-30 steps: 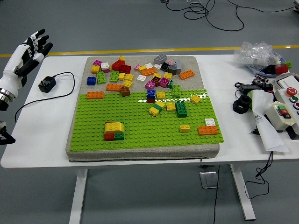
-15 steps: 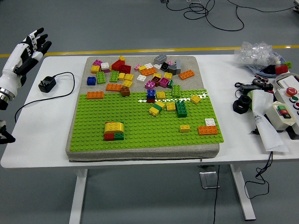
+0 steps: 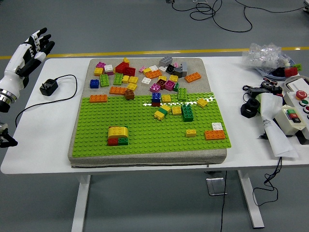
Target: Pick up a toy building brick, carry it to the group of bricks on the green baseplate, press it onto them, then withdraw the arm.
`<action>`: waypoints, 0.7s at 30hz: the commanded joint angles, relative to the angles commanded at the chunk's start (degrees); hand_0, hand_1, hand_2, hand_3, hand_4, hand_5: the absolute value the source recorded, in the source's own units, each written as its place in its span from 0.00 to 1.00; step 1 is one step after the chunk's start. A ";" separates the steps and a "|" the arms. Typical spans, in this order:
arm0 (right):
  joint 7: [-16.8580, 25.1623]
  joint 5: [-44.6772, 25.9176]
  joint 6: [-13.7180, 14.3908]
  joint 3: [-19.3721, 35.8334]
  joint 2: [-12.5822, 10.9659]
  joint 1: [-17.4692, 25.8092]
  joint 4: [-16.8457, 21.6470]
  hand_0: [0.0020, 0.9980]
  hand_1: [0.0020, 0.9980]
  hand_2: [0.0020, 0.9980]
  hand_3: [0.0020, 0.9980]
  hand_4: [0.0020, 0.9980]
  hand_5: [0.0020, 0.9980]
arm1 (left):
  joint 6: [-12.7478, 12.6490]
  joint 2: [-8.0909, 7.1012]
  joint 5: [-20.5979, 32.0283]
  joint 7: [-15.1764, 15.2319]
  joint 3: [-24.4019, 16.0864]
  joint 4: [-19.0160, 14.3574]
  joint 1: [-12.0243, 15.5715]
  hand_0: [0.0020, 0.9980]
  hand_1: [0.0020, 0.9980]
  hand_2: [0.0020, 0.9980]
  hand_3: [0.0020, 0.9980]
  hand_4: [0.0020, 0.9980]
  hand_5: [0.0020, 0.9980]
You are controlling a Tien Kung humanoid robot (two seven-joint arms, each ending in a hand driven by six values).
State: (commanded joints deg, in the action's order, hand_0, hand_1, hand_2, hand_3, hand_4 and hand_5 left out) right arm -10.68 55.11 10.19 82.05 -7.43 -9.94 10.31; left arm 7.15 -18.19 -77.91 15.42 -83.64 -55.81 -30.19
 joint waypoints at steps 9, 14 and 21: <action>0.14 -0.47 0.15 0.11 0.00 -0.44 0.00 0.80 0.71 0.75 0.70 0.89 0.54 | 0.24 0.09 -0.10 -0.09 0.29 0.44 -0.71 1.00 0.96 0.94 0.97 0.86 0.80; 0.24 -0.59 -0.01 0.16 0.06 -0.39 0.00 0.80 0.71 0.76 0.70 0.89 0.54 | 0.36 0.07 -0.19 -0.05 0.56 0.56 -0.72 1.00 0.96 0.94 0.97 0.86 0.80; 0.25 -0.59 -0.27 0.04 -0.01 -0.39 0.00 0.80 0.71 0.75 0.70 0.89 0.54 | 0.42 0.07 -0.30 -0.01 0.33 0.68 -0.64 1.00 0.96 0.94 0.97 0.86 0.80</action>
State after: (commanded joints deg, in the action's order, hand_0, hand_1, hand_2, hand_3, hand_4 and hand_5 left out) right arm -10.43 54.52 9.92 82.09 -7.44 -10.33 10.31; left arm 7.57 -18.13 -78.21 15.42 -83.31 -55.13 -30.84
